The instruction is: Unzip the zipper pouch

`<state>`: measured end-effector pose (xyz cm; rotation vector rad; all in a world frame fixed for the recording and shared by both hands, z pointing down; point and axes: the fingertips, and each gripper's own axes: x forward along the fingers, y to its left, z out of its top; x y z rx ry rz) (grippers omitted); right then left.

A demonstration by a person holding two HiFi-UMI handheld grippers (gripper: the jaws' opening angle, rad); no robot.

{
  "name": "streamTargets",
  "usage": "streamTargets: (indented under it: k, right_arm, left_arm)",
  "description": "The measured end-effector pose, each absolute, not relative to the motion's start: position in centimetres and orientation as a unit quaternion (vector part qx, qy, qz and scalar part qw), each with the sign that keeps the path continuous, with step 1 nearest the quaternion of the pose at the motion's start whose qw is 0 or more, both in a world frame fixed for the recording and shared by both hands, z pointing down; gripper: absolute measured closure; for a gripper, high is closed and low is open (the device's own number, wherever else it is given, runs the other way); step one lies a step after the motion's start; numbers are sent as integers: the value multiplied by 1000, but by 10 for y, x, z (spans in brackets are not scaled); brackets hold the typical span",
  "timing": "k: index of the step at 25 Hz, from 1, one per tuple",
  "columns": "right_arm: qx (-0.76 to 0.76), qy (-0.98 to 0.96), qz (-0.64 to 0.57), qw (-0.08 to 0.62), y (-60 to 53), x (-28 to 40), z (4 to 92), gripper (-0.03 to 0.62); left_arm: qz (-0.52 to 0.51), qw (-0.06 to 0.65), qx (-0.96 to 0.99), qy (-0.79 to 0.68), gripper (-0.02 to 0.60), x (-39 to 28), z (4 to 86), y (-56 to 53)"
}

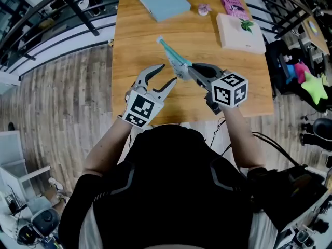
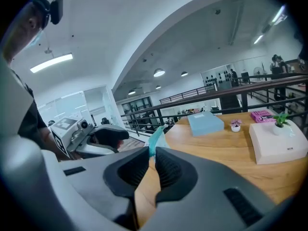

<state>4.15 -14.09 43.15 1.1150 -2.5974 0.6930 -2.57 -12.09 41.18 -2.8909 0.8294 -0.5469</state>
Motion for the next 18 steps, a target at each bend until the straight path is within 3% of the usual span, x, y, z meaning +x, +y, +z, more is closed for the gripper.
streamTargets:
  k: [6, 13, 18]
  right_arm:
    - [400, -877, 254, 82, -128, 42, 395, 543]
    - [403, -871, 271, 76, -124, 44, 372, 543]
    - [403, -867, 282, 77, -125, 44, 372, 543]
  left_arm:
    - [-128, -3, -965, 231, 374, -4, 385, -118]
    - [-150, 127, -959, 205, 373, 12, 364, -116]
    - [-145, 162, -958, 186, 375, 21, 353, -116]
